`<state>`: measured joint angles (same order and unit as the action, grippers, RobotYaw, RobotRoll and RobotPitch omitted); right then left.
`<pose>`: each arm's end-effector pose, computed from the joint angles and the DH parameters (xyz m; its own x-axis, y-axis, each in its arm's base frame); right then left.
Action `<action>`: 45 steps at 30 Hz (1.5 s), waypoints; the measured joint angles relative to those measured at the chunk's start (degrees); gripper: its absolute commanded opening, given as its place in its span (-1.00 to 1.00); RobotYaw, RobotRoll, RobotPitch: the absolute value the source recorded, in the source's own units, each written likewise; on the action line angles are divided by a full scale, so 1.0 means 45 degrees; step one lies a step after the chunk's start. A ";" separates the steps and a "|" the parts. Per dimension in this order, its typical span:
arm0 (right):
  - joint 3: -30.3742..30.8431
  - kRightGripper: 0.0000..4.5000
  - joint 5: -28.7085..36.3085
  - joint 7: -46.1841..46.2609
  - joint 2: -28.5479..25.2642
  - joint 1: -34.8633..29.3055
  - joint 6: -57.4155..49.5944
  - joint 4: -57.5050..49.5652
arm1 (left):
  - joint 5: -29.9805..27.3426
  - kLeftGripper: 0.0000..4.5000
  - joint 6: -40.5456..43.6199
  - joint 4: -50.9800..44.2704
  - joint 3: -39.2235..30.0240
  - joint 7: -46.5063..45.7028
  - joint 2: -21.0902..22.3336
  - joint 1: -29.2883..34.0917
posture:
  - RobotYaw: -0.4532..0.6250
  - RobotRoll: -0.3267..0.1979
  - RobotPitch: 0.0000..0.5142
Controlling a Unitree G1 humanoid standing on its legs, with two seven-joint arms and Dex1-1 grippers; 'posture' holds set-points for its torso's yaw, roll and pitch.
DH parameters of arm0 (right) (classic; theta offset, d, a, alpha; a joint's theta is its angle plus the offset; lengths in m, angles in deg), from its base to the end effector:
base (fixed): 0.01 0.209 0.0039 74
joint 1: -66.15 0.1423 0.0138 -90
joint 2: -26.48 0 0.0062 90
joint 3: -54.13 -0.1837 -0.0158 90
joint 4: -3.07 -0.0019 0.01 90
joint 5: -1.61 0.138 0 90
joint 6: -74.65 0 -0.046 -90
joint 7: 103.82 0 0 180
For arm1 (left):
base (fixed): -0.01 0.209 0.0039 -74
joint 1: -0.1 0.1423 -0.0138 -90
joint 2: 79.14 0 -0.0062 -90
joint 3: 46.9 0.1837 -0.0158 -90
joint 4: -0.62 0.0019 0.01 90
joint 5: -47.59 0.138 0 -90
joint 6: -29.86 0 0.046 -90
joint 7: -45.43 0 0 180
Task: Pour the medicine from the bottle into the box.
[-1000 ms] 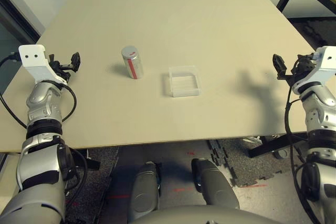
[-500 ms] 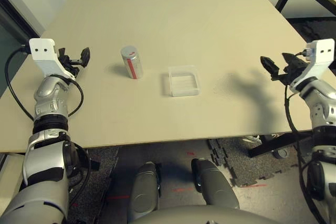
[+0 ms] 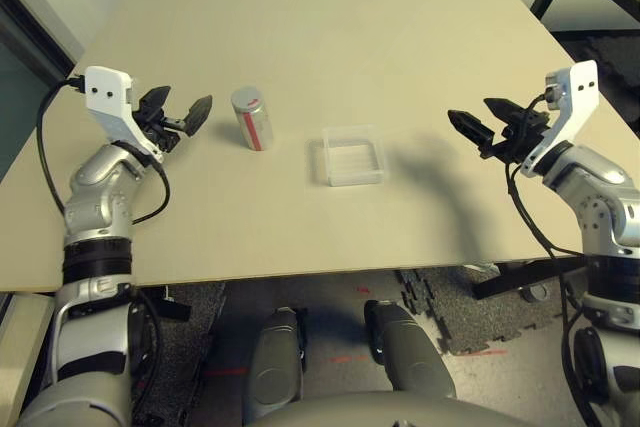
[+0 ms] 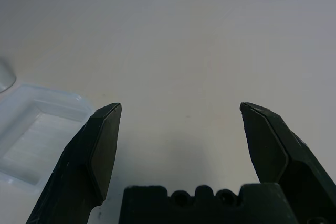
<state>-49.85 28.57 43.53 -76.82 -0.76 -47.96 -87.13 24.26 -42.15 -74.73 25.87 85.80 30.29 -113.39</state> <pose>0.2616 -0.2588 0.1564 0.8908 0.4529 -0.0366 -0.4502 0.8907 0.0637 0.2603 0.3087 0.1500 0.9233 -0.3839 -0.0152 0.3841 0.9222 0.0455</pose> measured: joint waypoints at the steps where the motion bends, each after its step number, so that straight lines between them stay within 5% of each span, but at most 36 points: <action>1: 0.0005 1.00 0.0009 0.0027 0.0090 0.0045 -0.0047 -0.0067 | -0.0164 1.00 0.0356 -0.0394 0.0056 0.0226 0.0121 0.0313 | -0.31 0.25 -0.33; 13: 0.0457 1.00 0.0247 0.0428 0.0655 0.0127 -0.0665 -0.0971 | -0.0345 1.00 0.1177 -0.1458 0.0928 0.0833 -0.0416 0.0777 | -0.35 0.25 -0.38; 42: 0.0470 1.00 0.0250 0.1113 0.0717 0.0424 -0.0959 -0.1402 | 0.2087 1.00 -0.3573 0.5148 0.2356 0.0571 -0.2620 -0.3034 | -0.46 0.25 -0.44; 45: 0.0472 1.00 0.0249 0.1115 0.0718 0.0477 -0.0959 -0.1402 | 0.2212 0.73 -0.3839 0.5474 0.2351 0.0516 -0.2641 -0.3122 | -0.46 0.25 -0.44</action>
<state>-47.72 29.69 48.54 -73.59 1.39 -52.28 -93.44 34.21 -59.42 -50.10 36.45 88.12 18.40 -127.44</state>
